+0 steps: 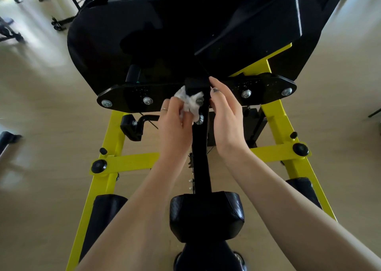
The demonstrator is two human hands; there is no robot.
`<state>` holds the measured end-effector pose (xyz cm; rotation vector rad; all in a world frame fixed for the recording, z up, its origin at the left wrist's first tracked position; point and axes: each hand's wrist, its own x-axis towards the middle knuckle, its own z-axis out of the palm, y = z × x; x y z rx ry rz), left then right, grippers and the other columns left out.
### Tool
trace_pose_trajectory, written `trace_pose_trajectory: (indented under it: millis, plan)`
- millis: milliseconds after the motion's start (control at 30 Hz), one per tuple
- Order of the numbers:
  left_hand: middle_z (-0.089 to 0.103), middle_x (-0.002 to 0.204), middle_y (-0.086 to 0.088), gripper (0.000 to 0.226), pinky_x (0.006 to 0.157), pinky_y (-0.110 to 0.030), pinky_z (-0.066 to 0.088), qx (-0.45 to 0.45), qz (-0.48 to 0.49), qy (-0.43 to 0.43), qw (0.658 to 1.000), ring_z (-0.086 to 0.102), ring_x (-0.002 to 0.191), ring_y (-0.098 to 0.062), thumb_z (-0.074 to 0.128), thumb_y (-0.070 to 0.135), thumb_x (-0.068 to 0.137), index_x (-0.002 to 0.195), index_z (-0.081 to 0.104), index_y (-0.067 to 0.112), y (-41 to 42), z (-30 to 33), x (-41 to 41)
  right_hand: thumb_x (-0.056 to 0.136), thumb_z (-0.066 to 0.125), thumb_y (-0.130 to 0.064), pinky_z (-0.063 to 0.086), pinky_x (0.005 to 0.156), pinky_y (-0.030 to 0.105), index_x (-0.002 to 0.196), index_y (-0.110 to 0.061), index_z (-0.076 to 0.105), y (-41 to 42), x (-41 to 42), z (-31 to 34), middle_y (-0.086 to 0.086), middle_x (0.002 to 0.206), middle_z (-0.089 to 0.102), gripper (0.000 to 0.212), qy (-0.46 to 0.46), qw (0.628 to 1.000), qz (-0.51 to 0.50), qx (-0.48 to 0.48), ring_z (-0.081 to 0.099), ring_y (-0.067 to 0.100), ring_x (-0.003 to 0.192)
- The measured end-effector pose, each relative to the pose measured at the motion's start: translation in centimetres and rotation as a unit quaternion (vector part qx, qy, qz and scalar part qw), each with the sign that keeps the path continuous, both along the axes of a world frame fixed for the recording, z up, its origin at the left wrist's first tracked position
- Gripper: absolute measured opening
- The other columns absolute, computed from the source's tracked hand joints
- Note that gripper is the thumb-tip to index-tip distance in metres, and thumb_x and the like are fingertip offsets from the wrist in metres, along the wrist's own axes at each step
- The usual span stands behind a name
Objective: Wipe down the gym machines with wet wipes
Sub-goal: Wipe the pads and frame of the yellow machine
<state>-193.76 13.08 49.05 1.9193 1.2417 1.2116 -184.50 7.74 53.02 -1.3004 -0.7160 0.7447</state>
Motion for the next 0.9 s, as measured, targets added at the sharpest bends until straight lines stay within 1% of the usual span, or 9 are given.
trace_pose_trajectory:
  millis: [100, 167, 233, 333, 533, 600, 700, 767, 900]
  plan:
    - [0.046, 0.095, 0.007, 0.024, 0.066, -0.004, 0.036, -0.031, -0.001, 0.058, 0.998, 0.044, 0.085, 0.012, 0.054, -0.001, 0.094, 0.087, 0.044, 0.02, -0.8, -1.3, 0.1, 0.108, 0.045, -0.022, 0.038, 0.099, 0.004, 0.146, -0.029, 0.054, 0.0, -0.3, -0.3, -0.016, 0.145, 0.055, 0.039, -0.015, 1.0, 0.003, 0.008, 0.046, -0.005, 0.135]
    - [0.05, 0.096, 0.004, 0.018, 0.065, -0.007, 0.036, -0.018, -0.015, 0.06, 0.998, 0.047, 0.083, 0.003, 0.056, 0.004, 0.096, 0.09, 0.047, 0.019, -0.8, -1.2, 0.6, 0.109, 0.043, -0.019, 0.041, 0.099, 0.005, 0.144, -0.025, 0.056, 0.0, -0.1, -0.6, -0.011, 0.144, 0.058, 0.038, 0.0, 1.0, 0.0, 0.018, 0.051, -0.006, 0.13]
    - [0.05, 0.087, 0.007, 0.018, 0.063, -0.007, 0.035, 0.014, -0.027, 0.066, 0.997, 0.049, 0.076, 0.001, 0.06, 0.009, 0.096, 0.087, 0.048, 0.019, -0.7, -0.5, 1.2, 0.109, 0.041, -0.015, 0.047, 0.097, 0.012, 0.138, -0.019, 0.061, -0.1, 0.3, -0.6, -0.003, 0.137, 0.063, 0.035, 0.032, 0.999, -0.006, 0.026, 0.059, -0.003, 0.122]
    - [0.043, 0.074, 0.016, 0.027, 0.063, -0.004, 0.034, 0.029, 0.0, 0.054, 0.998, 0.047, 0.074, 0.013, 0.065, 0.009, 0.092, 0.08, 0.044, 0.022, -0.7, 0.0, 1.8, 0.108, 0.039, -0.014, 0.05, 0.105, 0.028, 0.128, -0.016, 0.066, 0.1, 1.0, -0.8, -0.001, 0.124, 0.07, 0.033, 0.082, 0.996, -0.024, 0.039, 0.065, 0.008, 0.119]
    - [0.052, 0.076, 0.004, 0.026, 0.061, -0.01, 0.034, 0.052, 0.001, 0.027, 0.998, 0.047, 0.066, -0.008, 0.063, 0.014, 0.097, 0.078, 0.047, 0.023, 0.3, -0.2, -0.1, 0.11, 0.039, -0.02, 0.041, 0.117, 0.036, 0.144, -0.018, 0.056, -0.6, 1.3, -2.1, -0.001, 0.137, 0.064, 0.038, 0.084, 0.996, 0.004, 0.01, 0.058, 0.009, 0.13]
    - [0.051, 0.074, 0.003, 0.029, 0.057, -0.017, 0.035, 0.062, 0.003, 0.037, 0.997, 0.05, 0.065, -0.015, 0.059, 0.015, 0.099, 0.076, 0.043, 0.023, 0.9, -0.2, -1.1, 0.108, 0.04, -0.026, 0.039, 0.119, 0.037, 0.145, -0.02, 0.055, -0.6, 1.0, -2.2, -0.003, 0.14, 0.063, 0.041, 0.077, 0.997, 0.012, 0.002, 0.055, 0.007, 0.133]
    - [0.054, 0.076, -0.011, 0.021, 0.054, -0.032, 0.043, 0.022, 0.058, 0.007, 0.998, 0.058, 0.067, -0.029, 0.054, 0.011, 0.097, 0.079, 0.044, 0.009, 1.7, -0.2, -2.2, 0.107, 0.039, -0.028, 0.039, 0.119, 0.038, 0.147, -0.021, 0.055, -0.5, 0.4, -2.1, -0.005, 0.139, 0.064, 0.043, 0.07, 0.997, 0.011, 0.003, 0.056, 0.007, 0.132]
    - [0.054, 0.079, -0.013, 0.015, 0.051, -0.024, 0.039, -0.001, 0.071, -0.02, 0.997, 0.058, 0.067, -0.024, 0.053, 0.011, 0.097, 0.085, 0.044, 0.008, 2.1, 0.6, -2.6, 0.109, 0.038, -0.024, 0.04, 0.118, 0.039, 0.146, -0.021, 0.055, -0.5, 0.4, -1.8, -0.004, 0.138, 0.065, 0.041, 0.076, 0.997, 0.006, 0.009, 0.057, 0.009, 0.131]
    - [0.053, 0.092, 0.006, 0.008, 0.058, -0.013, 0.035, 0.068, -0.011, 0.052, 0.996, 0.049, 0.075, 0.0, 0.048, 0.012, 0.1, 0.103, 0.049, 0.02, 0.7, 3.0, -1.4, 0.1, 0.042, -0.034, 0.038, 0.119, 0.042, 0.145, -0.023, 0.056, -0.2, 0.5, -1.3, -0.003, 0.142, 0.062, 0.048, 0.07, 0.997, 0.001, 0.014, 0.054, 0.012, 0.136]
